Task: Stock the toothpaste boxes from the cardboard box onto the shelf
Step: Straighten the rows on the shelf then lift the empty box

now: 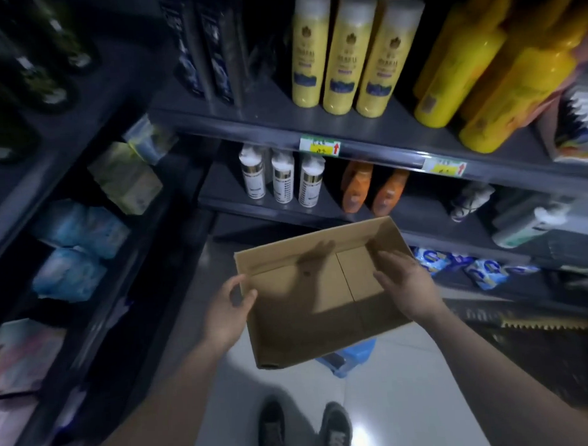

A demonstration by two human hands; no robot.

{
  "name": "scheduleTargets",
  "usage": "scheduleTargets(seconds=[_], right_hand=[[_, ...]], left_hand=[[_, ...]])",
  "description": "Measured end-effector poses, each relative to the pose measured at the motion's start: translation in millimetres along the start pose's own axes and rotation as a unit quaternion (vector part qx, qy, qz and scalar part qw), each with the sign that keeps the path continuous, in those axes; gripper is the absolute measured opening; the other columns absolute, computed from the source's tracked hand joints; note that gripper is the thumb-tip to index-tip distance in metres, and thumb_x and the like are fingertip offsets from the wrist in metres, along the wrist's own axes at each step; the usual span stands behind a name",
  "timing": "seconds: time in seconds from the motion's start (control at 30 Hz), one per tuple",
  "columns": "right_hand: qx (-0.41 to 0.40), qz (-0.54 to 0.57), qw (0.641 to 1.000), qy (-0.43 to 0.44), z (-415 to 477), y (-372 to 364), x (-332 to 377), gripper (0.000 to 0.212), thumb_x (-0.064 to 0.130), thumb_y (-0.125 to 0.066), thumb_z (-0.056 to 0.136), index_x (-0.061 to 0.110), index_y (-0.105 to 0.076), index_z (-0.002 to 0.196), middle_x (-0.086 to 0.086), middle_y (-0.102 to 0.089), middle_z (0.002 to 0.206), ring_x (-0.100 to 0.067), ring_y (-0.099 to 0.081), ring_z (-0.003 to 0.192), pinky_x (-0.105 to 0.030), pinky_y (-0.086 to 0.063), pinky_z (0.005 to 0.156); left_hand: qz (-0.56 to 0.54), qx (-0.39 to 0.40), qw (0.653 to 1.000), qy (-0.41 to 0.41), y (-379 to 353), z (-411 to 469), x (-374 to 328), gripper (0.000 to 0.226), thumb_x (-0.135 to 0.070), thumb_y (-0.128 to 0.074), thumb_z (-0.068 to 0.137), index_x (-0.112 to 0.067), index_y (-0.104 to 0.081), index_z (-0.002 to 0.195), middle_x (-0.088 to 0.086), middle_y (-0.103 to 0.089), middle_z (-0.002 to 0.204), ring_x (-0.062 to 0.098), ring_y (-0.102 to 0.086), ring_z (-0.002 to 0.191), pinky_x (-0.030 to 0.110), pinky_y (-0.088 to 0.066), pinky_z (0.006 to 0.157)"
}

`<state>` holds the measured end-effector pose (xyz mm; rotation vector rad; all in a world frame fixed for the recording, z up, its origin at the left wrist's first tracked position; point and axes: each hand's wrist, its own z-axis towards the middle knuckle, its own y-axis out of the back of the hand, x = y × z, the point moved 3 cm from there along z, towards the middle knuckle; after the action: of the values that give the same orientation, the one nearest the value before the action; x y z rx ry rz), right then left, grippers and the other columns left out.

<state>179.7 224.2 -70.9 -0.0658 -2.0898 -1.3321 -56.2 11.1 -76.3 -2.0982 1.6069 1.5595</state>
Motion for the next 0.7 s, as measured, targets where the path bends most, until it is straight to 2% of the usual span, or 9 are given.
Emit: scheduleTargets(seconds=[0.07, 0.2, 0.27, 0.37, 0.43, 0.5, 0.63, 0.7], right_hand=[[-0.003, -0.019, 1.0, -0.014, 16, -7, -24, 0.047, 0.024, -0.064, 0.089, 0.017, -0.054, 0.135, -0.008, -0.045, 0.145, -0.025, -0.042, 0.133, -0.03, -0.031, 0.108], [-0.01, -0.052, 0.998, -0.041, 47, -20, -72, 0.048, 0.024, -0.064, 0.089, 0.016, -0.052, 0.136, -0.011, -0.041, 0.147, -0.031, -0.044, 0.131, -0.035, -0.036, 0.104], [-0.004, -0.065, 0.996, -0.054, 62, -27, -97, 0.05, 0.024, -0.065, 0.088, 0.015, -0.053, 0.135, -0.014, -0.038, 0.148, -0.034, -0.046, 0.129, -0.037, -0.036, 0.105], [0.011, -0.08, 0.995, -0.062, 80, -36, -129, 0.05, 0.024, -0.065, 0.088, 0.015, -0.052, 0.135, -0.016, -0.03, 0.152, -0.036, -0.043, 0.132, -0.041, -0.035, 0.108], [0.018, -0.083, 0.994, -0.071, 89, -38, -145, 0.05, 0.025, -0.064, 0.089, 0.016, -0.051, 0.137, -0.015, -0.028, 0.154, -0.037, -0.043, 0.131, -0.041, -0.035, 0.107], [0.014, -0.075, 0.995, -0.068, 96, -40, -157, 0.05, 0.024, -0.064, 0.089, 0.016, -0.051, 0.137, -0.017, -0.033, 0.151, -0.038, -0.044, 0.13, -0.041, -0.036, 0.106], [0.002, -0.043, 0.997, -0.058, 102, -45, -169, 0.049, 0.023, -0.064, 0.09, 0.019, -0.052, 0.137, -0.016, -0.054, 0.136, -0.035, -0.052, 0.122, -0.04, -0.04, 0.1], [-0.013, -0.025, 0.998, -0.053, 102, -47, -172, 0.047, 0.023, -0.064, 0.09, 0.021, -0.053, 0.136, -0.014, -0.058, 0.133, -0.033, -0.055, 0.12, -0.038, -0.042, 0.099]], left_hand=[[-0.012, -0.006, 1.0, 0.011, -10, 11, 13, 0.046, -0.024, -0.062, 0.091, -0.019, -0.05, 0.135, 0.004, -0.049, 0.139, 0.021, -0.044, 0.13, 0.029, -0.035, 0.1], [-0.023, -0.005, 0.999, 0.03, -40, 38, 52, 0.073, -0.054, -0.068, 0.077, -0.032, -0.04, 0.14, 0.0, -0.048, 0.141, 0.022, -0.049, 0.127, 0.046, -0.04, 0.106], [0.021, -0.013, 0.999, 0.036, -58, 57, 85, 0.069, -0.052, -0.064, 0.083, -0.032, -0.037, 0.143, -0.001, -0.047, 0.141, 0.02, -0.049, 0.126, 0.046, -0.042, 0.104], [0.012, -0.035, 0.999, 0.033, -74, 64, 102, 0.074, -0.064, -0.058, 0.08, -0.036, -0.034, 0.144, 0.0, -0.047, 0.14, 0.02, -0.05, 0.125, 0.05, -0.043, 0.103], [0.01, -0.046, 0.998, 0.03, -78, 60, 95, 0.067, -0.046, -0.059, 0.088, -0.033, -0.029, 0.147, 0.001, -0.044, 0.143, 0.021, -0.047, 0.128, 0.05, -0.039, 0.107], [0.023, -0.063, 0.997, 0.028, -82, 57, 87, 0.063, -0.029, -0.056, 0.094, -0.031, -0.026, 0.149, 0.001, -0.044, 0.145, 0.022, -0.044, 0.13, 0.048, -0.036, 0.108], [0.037, -0.101, 0.994, 0.017, -86, 59, 98, 0.059, -0.017, -0.051, 0.097, -0.029, -0.026, 0.149, 0.003, -0.045, 0.146, 0.025, -0.044, 0.131, 0.044, -0.035, 0.109], [0.049, -0.118, 0.992, 0.012, -86, 60, 103, 0.058, -0.011, -0.05, 0.097, -0.026, -0.029, 0.149, 0.003, -0.045, 0.145, 0.025, -0.045, 0.13, 0.035, -0.035, 0.106]])
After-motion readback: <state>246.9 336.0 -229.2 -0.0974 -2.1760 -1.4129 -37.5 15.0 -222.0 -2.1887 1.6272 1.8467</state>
